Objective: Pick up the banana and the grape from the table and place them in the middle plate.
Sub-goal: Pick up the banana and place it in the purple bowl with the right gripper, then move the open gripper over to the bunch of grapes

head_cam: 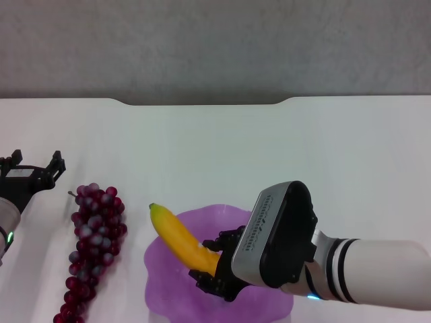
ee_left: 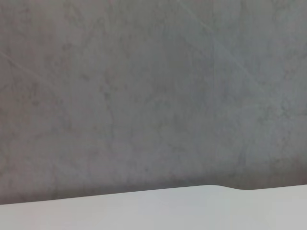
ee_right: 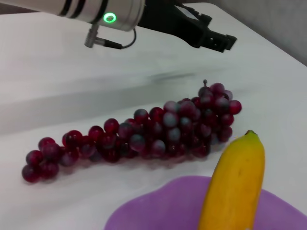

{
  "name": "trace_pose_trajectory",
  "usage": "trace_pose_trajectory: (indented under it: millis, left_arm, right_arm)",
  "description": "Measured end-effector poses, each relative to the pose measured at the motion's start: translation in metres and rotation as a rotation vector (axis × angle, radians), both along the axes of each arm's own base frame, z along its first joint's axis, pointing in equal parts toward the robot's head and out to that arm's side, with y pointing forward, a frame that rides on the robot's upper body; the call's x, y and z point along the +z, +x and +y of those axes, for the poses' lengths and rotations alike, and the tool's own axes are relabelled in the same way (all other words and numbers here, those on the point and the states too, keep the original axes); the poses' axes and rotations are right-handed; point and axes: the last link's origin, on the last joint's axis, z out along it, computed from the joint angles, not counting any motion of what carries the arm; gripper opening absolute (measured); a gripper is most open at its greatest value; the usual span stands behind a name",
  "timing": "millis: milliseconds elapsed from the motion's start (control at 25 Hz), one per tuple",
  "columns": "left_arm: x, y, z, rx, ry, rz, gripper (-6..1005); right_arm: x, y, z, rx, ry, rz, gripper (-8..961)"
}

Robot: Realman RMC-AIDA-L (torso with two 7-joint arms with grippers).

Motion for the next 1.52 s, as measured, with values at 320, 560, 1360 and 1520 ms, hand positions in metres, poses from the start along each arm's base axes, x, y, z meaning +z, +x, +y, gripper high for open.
trace_pose_trajectory:
  millis: [320,560,1360,1520]
  left_arm:
    - [0.000,0.001,0.001,-0.003,0.000,-0.002,790]
    - [0.000,0.001,0.001,-0.003,0.000,-0.002,790]
    - [-0.001,-0.001,0.000,0.008,-0.007,-0.001,789]
    - [-0.001,-0.001,-0.001,0.010,-0.007,-0.001,788]
  right_arm:
    - [-0.001,0.006,0.006,-0.001,0.023,-0.012,542]
    - [-0.002,0.003,0.008,0.021,0.036,-0.009,555]
    - [0.072,0.036,0.046,-0.198,0.352,0.155,894]
    - [0.086,0.061,0.051,-0.263,0.447,0.160,893]
